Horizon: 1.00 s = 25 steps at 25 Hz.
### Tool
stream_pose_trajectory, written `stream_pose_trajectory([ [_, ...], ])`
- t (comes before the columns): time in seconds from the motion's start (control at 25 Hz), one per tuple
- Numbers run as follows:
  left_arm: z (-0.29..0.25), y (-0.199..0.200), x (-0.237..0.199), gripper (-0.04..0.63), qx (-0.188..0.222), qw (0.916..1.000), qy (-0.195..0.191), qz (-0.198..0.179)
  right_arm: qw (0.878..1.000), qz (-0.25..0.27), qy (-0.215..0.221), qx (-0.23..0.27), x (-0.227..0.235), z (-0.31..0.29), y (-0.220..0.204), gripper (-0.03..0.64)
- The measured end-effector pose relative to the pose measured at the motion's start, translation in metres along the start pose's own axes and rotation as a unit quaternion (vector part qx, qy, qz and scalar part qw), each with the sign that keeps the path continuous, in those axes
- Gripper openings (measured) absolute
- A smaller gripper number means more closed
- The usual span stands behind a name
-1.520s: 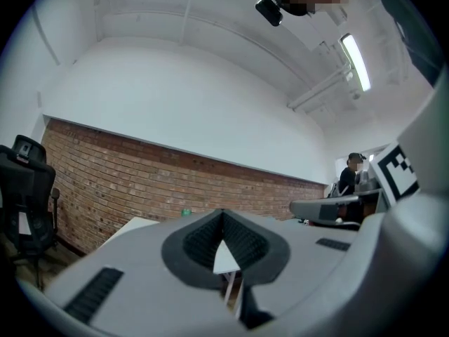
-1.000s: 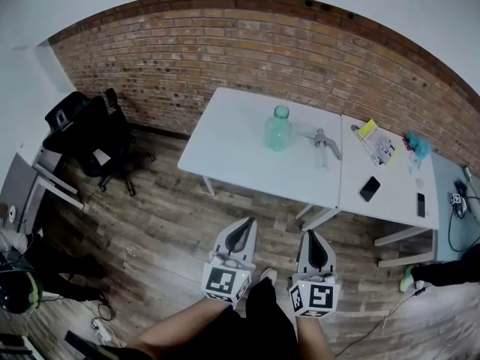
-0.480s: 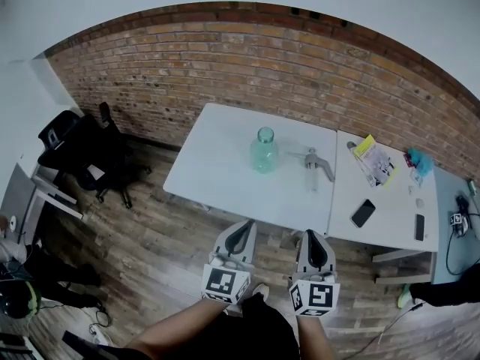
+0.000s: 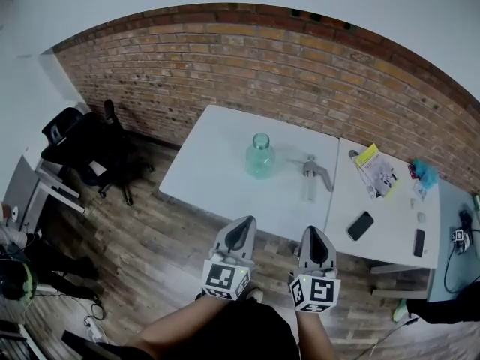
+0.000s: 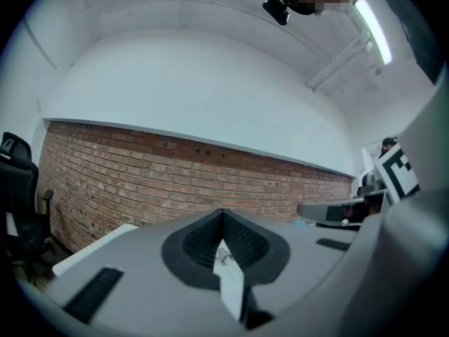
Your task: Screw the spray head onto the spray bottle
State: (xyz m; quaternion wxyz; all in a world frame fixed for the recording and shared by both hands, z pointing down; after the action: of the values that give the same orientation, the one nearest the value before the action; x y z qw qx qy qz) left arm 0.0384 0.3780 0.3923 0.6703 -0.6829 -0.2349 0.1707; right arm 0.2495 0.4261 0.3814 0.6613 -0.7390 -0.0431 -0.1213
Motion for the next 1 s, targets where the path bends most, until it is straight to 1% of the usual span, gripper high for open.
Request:
stream_pose_trajectory([
  [0.16, -0.01, 0.007, -0.003, 0.002, 0.009, 0.9999, 0.006, 0.0, 1.0, -0.005, 0.005, -0.005, -0.001, -0.012, 0.004, 0.008],
  [0.28, -0.018, 0.013, 0.001, 0.002, 0.015, 0.9998, -0.008, -0.009, 1.0, -0.009, 0.002, -0.006, 0.001, -0.022, 0.007, 0.008],
  [0.36, -0.026, 0.015, -0.003, 0.002, 0.014, 0.9998, -0.013, 0.001, 1.0, -0.005, 0.001, -0.008, 0.001, -0.032, 0.008, 0.008],
  [0.56, -0.051, 0.014, -0.025, 0.002, 0.013, 0.9997, -0.018, 0.006, 1.0, 0.002, -0.005, -0.013, -0.001, -0.065, 0.011, 0.009],
  [0.76, -0.083, 0.013, -0.052, 0.002, 0.012, 0.9994, -0.027, 0.015, 1.0, 0.001, -0.013, 0.001, -0.006, -0.107, 0.017, 0.009],
  [1.0, -0.126, 0.009, -0.078, 0.002, 0.018, 0.9984, -0.046, 0.026, 1.0, 0.009, -0.027, -0.003, -0.012, -0.154, 0.018, 0.009],
])
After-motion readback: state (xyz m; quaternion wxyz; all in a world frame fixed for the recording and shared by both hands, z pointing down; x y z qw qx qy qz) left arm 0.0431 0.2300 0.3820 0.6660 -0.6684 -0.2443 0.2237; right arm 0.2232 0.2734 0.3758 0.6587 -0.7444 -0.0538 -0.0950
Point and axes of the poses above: the fingertips, and each gripper's own axes: z backward along the fingers, x to its right, y out of its top, the point moved 10 cm from there along z, backward along the fingers, and after that the axes turned 9 degrees about -z, right-handed, at the moved point
